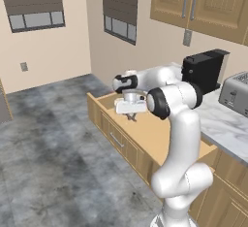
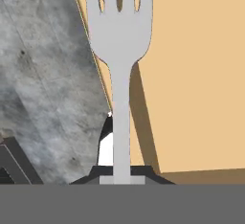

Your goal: Pick up the metallic utensils from the counter and place them in the open drawer. Make sure not to pick up any wooden utensils.

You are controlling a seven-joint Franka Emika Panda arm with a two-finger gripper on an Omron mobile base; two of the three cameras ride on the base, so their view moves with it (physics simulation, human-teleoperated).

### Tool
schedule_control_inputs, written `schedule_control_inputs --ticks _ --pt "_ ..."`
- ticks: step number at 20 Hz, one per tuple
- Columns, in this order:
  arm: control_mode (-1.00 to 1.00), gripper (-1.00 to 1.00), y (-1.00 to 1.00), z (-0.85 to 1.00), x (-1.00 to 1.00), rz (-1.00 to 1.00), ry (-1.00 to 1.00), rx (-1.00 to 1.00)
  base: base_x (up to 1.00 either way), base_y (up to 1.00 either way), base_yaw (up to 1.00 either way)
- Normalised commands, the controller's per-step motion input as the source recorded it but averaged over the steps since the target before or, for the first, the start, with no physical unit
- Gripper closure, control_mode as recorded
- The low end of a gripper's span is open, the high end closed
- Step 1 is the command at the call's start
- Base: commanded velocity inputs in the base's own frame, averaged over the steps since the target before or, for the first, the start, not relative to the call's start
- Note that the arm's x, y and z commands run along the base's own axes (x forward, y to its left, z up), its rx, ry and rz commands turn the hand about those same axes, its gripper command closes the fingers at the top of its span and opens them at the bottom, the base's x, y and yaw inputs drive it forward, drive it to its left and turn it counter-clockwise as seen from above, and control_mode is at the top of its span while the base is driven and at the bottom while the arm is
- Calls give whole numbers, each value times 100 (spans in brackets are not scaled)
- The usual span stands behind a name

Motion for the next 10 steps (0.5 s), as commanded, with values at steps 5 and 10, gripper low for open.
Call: schedule_control_inputs --ticks 5,10 --pt "-100 100 -12 -28 3 -2 -14 -1 0 0 0" --pt "-100 100 -8 -33 32 8 -24 -3 0 0 0"
